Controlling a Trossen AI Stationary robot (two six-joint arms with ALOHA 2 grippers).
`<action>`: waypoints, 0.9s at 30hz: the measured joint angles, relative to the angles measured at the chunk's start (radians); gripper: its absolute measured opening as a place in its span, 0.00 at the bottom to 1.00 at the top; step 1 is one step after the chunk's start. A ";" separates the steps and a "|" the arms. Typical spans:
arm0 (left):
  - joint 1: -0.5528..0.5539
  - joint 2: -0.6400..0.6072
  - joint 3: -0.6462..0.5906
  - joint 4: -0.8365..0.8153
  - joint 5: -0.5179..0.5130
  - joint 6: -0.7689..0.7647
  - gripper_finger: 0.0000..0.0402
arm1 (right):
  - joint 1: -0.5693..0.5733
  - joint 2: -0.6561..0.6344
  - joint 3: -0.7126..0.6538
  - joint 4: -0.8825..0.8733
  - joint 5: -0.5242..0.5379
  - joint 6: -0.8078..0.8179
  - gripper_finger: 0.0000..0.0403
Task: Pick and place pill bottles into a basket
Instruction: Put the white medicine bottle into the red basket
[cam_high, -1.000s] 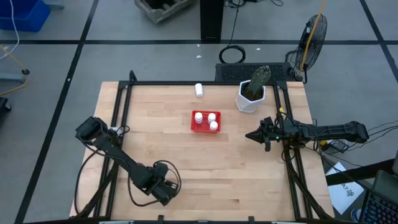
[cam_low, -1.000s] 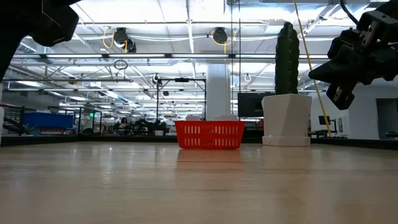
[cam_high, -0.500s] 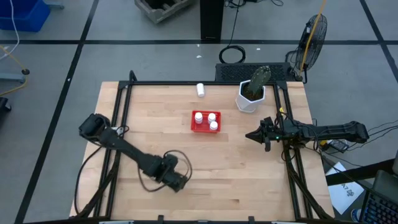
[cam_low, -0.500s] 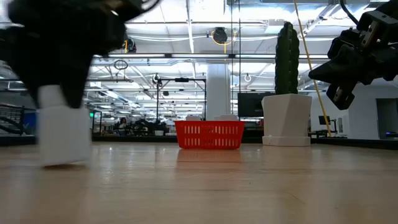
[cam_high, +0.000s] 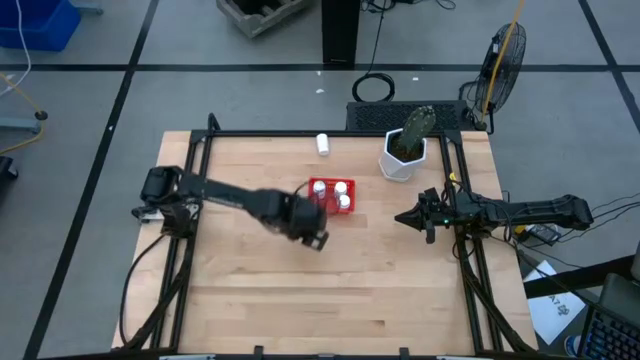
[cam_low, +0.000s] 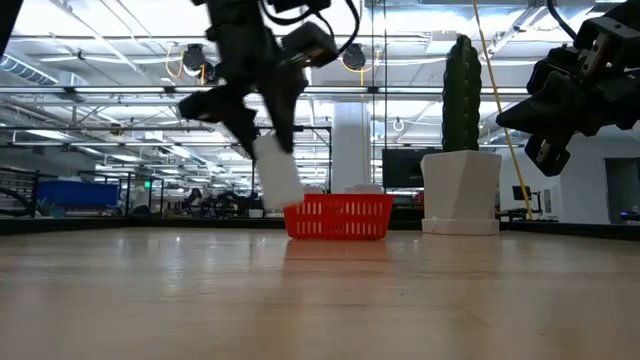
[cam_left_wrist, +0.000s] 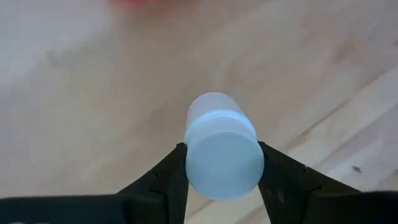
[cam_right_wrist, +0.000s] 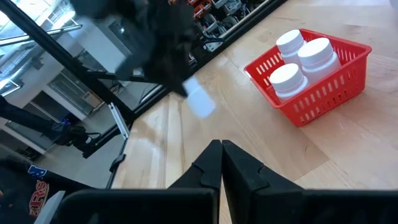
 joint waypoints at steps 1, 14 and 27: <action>0.023 0.000 0.028 -0.015 -0.001 0.036 0.41 | 0.000 0.000 0.000 0.000 0.000 0.000 0.01; 0.302 0.000 0.222 -0.136 0.073 0.215 0.41 | 0.000 0.000 0.000 0.000 0.000 0.000 0.01; 0.304 0.061 0.223 -0.138 0.057 0.341 0.41 | 0.000 0.000 0.000 0.000 0.000 0.000 0.01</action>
